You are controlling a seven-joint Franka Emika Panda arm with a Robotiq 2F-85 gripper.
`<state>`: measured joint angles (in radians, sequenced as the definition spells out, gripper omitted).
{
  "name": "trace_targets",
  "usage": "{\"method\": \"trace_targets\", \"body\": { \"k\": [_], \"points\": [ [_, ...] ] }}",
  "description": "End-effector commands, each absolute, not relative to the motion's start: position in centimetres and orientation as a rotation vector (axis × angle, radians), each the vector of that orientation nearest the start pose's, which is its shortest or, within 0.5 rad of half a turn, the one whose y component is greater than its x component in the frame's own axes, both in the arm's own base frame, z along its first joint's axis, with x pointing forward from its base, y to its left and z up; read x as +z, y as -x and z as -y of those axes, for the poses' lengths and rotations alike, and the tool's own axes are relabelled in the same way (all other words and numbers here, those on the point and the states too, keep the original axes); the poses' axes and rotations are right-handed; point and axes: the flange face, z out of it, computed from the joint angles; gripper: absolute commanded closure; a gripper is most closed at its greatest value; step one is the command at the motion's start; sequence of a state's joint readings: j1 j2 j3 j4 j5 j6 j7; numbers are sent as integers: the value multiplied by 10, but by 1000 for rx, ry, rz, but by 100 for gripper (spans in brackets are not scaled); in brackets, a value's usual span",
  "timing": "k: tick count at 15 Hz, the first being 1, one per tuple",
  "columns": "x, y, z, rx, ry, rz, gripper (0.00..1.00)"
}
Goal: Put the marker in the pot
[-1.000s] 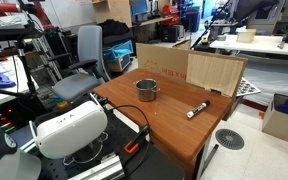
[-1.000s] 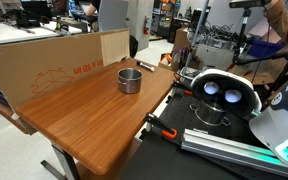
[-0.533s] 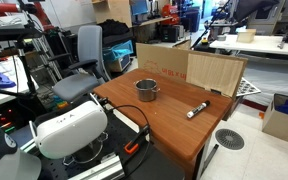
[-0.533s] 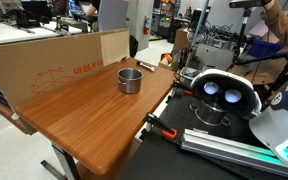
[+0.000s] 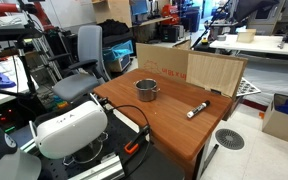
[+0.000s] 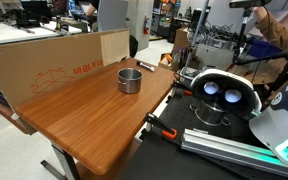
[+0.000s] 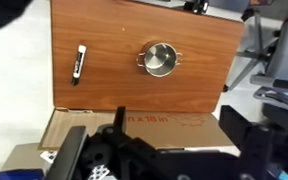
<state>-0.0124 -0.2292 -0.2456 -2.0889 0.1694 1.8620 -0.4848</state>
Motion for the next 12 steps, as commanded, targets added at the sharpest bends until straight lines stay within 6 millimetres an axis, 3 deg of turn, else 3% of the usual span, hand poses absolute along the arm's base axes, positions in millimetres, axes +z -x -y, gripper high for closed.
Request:
{"method": "trace_targets", "body": {
  "k": [1, 7, 12],
  "points": [
    [510, -499, 135, -64, 2879, 201, 0],
    [472, -540, 161, 1, 2863, 101, 0],
    [427, -574, 183, 75, 2884, 43, 0]
  ]
}}
